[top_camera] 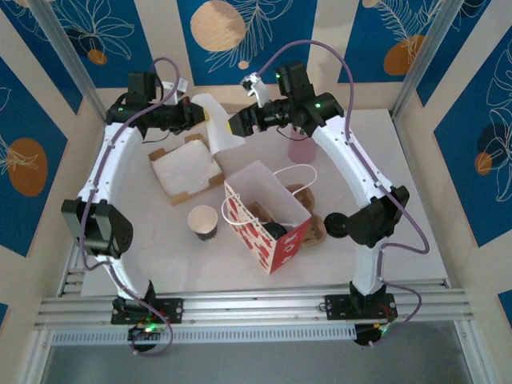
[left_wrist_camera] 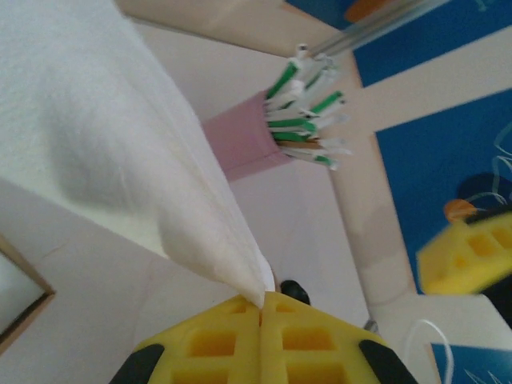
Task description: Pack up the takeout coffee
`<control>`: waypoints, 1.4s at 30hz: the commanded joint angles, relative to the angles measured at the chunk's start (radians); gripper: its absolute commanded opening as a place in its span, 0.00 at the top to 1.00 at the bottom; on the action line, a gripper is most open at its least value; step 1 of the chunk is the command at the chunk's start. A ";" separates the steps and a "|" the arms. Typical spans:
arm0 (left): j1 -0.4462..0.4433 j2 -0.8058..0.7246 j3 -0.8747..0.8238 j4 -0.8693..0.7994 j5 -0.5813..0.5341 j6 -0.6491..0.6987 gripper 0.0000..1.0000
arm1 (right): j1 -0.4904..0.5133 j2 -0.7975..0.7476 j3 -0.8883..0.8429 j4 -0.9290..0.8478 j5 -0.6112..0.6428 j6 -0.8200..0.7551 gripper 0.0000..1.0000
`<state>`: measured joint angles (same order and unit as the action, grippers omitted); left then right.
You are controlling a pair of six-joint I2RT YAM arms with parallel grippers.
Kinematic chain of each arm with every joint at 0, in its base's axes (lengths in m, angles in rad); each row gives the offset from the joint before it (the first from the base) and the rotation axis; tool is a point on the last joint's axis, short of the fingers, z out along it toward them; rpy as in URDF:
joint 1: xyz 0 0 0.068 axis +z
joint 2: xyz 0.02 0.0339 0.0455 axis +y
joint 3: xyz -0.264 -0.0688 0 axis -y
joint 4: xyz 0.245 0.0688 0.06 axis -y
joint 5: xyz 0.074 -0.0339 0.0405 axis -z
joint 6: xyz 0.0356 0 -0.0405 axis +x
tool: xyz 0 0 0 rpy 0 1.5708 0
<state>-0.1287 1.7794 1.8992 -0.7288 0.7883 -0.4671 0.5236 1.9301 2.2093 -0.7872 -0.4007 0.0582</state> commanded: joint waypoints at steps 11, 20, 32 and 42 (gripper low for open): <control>0.010 -0.021 0.067 -0.032 0.310 0.085 1.00 | -0.004 0.038 0.102 0.062 -0.139 -0.341 0.08; -0.010 -0.062 -0.003 0.179 0.450 -0.042 1.00 | -0.004 0.158 0.275 -0.100 -0.280 -0.432 0.03; -0.018 -0.083 -0.271 1.330 0.586 -0.900 1.00 | 0.010 0.179 0.257 -0.066 -0.271 -0.416 0.10; -0.019 -0.041 -0.294 1.507 0.576 -1.033 1.00 | 0.020 0.176 0.254 -0.050 -0.310 -0.366 0.39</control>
<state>-0.1425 1.7222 1.6157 0.6624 1.3437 -1.4437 0.5373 2.1025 2.4653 -0.8310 -0.6716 -0.3260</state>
